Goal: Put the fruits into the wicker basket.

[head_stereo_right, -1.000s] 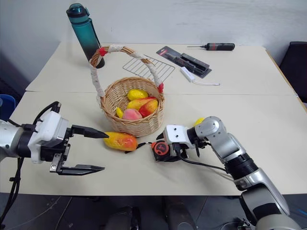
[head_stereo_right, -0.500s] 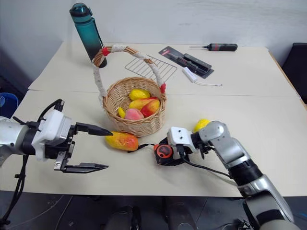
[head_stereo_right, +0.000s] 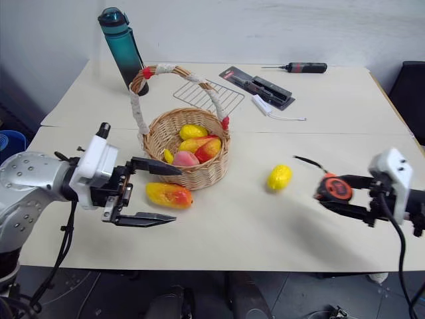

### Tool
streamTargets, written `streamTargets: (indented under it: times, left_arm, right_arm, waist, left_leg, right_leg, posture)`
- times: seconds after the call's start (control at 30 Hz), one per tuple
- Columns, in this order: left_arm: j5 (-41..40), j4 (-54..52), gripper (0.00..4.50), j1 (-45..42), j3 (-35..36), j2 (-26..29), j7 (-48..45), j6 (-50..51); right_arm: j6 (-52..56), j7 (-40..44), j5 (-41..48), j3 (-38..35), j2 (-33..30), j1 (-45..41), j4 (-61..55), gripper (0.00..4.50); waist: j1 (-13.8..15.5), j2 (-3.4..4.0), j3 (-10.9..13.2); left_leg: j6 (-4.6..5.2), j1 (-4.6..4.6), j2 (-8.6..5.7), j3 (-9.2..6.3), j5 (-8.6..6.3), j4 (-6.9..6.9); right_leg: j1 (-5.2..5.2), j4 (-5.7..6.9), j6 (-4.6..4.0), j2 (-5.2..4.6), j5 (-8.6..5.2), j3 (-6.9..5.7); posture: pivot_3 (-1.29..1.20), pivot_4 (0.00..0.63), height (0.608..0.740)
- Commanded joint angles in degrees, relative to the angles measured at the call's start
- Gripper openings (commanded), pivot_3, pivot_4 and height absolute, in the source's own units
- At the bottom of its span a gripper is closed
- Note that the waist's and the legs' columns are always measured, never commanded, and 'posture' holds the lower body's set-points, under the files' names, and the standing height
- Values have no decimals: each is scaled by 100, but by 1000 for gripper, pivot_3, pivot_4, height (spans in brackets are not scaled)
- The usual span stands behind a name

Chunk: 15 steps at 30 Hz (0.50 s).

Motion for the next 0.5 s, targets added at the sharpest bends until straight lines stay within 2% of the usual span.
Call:
streamTargets:
  times: [0.03, 0.2, 0.23, 0.27, 0.4, 0.5]
  left_arm:
    - [303, 168, 4500, -140, -137, -24, -136, -318]
    - [465, 409, 4500, -275, -278, -171, -232, -496]
    - [432, 416, 4500, -317, -275, -213, -238, -485]
    - [391, 422, 4500, -368, -269, -267, -228, -466]
    - [286, 425, 4500, -461, -202, -375, -179, -368]
    - [459, 453, 4500, -278, -71, -228, -226, -511]
  right_arm:
    - [-784, -908, -752, 192, 210, 11, 644, 3519]
    - [-914, -1651, -952, 644, 773, -335, 1291, 3519]
    - [-898, -1746, -960, 707, 873, -374, 1311, 4256]
    - [-888, -1790, -960, 774, 940, -371, 1289, 4479]
    - [-809, -1728, -868, 756, 875, -238, 992, 4479]
    - [-827, -1611, -820, 590, 625, -262, 749, 4479]
  waist:
    - [-23, 0, -1]
    - [-29, 6, 0]
    - [-30, 6, 0]
    - [-27, 8, 0]
    - [6, 11, -1]
    - [4, 15, 0]
  left_leg:
    - [0, -1, 0, 1, 0, 0]
    - [-4, 0, 2, 1, 2, -6]
    - [-4, 0, 2, 2, 2, -5]
    - [-5, 0, 3, 2, 3, -5]
    - [-7, 1, 3, 0, 4, -4]
    - [-7, 1, 2, 0, 4, -4]
  right_leg:
    - [3, 1, 1, 0, 0, 2]
    - [1, 4, 0, 2, -3, 1]
    - [1, 5, 0, 1, -3, 2]
    - [1, 5, 0, 1, -3, 2]
    - [0, 8, 3, 0, -4, 0]
    - [0, 8, 5, -2, -5, 1]
  posture:
    - [0, 150, 740]
    - [0, 150, 740]
    - [0, 150, 740]
    - [0, 150, 740]
    - [0, 150, 740]
    - [0, 150, 740]
